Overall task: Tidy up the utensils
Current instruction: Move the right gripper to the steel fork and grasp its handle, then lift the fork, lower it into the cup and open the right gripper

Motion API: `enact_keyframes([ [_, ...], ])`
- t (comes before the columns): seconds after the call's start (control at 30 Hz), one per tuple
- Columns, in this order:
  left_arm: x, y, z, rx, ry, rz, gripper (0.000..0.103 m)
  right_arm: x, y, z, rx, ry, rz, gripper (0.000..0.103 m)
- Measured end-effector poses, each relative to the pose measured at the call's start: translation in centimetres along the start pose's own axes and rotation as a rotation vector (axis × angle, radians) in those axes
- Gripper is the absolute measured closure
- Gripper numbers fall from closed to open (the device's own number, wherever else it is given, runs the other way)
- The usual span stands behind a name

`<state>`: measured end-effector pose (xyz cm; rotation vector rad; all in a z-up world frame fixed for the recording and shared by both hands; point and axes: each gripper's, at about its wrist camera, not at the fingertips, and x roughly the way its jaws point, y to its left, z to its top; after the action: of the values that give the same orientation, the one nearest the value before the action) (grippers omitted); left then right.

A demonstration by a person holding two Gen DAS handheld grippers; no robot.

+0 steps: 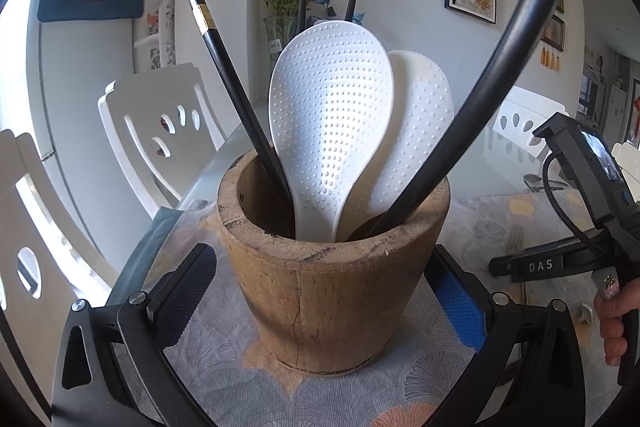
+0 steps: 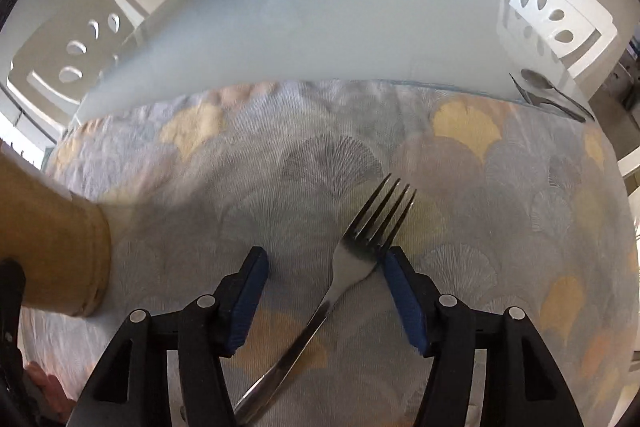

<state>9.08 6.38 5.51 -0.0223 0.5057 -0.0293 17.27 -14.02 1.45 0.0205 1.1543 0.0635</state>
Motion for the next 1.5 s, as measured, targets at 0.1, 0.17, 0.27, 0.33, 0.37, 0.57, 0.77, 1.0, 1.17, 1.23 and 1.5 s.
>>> enact_keyframes([
  [0.1, 0.0, 0.0, 0.0, 0.0, 0.0, 0.0, 0.0, -0.3, -0.8, -0.1, -0.006, -0.036, 0.01, 0.078],
  [0.17, 0.0, 0.0, 0.0, 0.0, 0.0, 0.0, 0.0, -0.4, -1.5, 0.0, 0.013, -0.047, 0.046, 0.079],
  [0.27, 0.0, 0.0, 0.0, 0.0, 0.0, 0.0, 0.0, -0.9, -1.0, 0.3, 0.021, -0.06, 0.127, 0.097],
  [0.33, 0.0, 0.0, 0.0, -0.001, 0.0, -0.001, 0.0, -1.4, -0.7, 0.4, 0.021, -0.081, 0.212, 0.103],
  [0.37, 0.0, 0.0, 0.0, 0.0, 0.0, -0.001, 0.0, -1.4, -0.4, 0.3, 0.013, -0.069, 0.206, 0.103],
  [0.57, 0.0, 0.0, 0.0, 0.0, 0.0, 0.0, 0.0, -1.0, 0.8, -0.1, -0.015, -0.053, 0.125, 0.103],
  [0.77, 0.0, 0.1, 0.0, -0.002, 0.001, -0.003, 0.0, -0.6, 0.4, 1.3, -0.03, -0.058, 0.073, 0.049],
  [1.0, 0.1, 0.2, 0.1, -0.005, 0.003, -0.006, 0.0, 1.0, 0.9, 1.2, -0.095, -0.138, 0.018, 0.072],
  [1.17, 0.1, 0.3, 0.1, -0.006, 0.003, -0.007, 0.0, 0.9, 1.0, 2.1, -0.082, -0.139, 0.085, 0.082],
  [1.23, 0.1, 0.2, 0.1, -0.005, 0.003, -0.007, 0.0, 0.1, 1.4, 1.8, -0.084, -0.151, 0.133, 0.082],
  [1.5, 0.1, 0.2, 0.1, -0.005, 0.003, -0.007, 0.0, -4.8, 4.1, 0.8, -0.158, -0.3, 0.318, 0.083],
])
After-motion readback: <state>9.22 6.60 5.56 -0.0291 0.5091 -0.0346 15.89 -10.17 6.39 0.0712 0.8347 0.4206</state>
